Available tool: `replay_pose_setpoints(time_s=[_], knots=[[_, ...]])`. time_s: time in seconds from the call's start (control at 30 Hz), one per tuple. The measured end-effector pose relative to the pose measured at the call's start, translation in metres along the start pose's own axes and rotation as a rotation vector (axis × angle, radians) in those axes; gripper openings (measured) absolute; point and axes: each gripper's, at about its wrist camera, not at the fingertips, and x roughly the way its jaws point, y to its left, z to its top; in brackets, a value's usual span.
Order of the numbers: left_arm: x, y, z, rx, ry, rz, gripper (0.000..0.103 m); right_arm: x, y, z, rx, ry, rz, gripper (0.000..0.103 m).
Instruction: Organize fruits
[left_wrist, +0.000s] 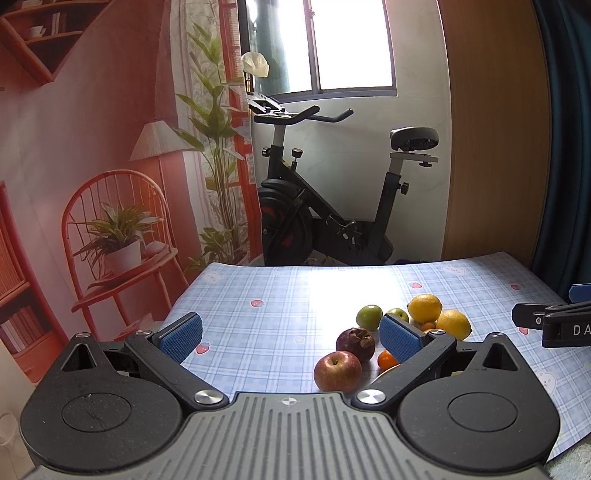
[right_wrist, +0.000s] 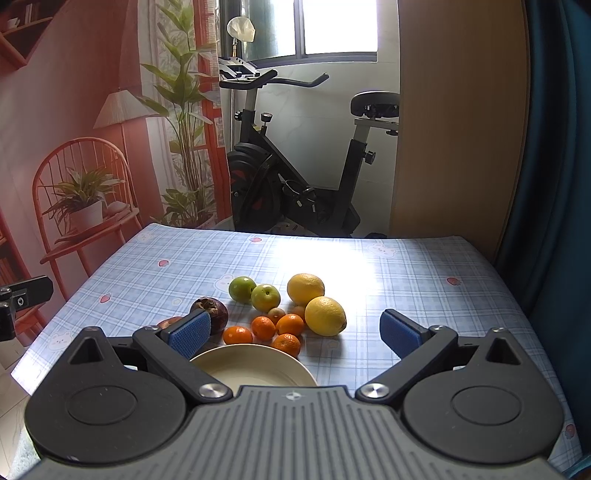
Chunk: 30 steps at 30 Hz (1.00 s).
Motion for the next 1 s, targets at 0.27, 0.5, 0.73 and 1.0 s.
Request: replay_pose_setpoints(time_s=[0.27,0.5,0.73,1.0], knots=[[-0.0011,-0.0001,0.0007,-0.002,-0.002,0.002,0.103,0.0,-0.0005,-0.0001,0.0,-0.001,-0.002,0.1],[-0.002,-0.0002,0.0013,-0.004,-0.003,0.001,0.103,0.0001,-0.0006,-0.0001,0.0,-0.002,-0.002,0.1],[-0.0031,-0.0001,0.0017,-0.009,-0.006,0.001,0.103,-0.0002,-0.0003,-0.0002,0.0,-0.003,-0.002,0.1],[-0.0036,0.0,0.0,-0.016,-0.011,0.002,0.103,-0.0005,-0.0009,0.0002,-0.001,-0.005,-0.001,0.1]])
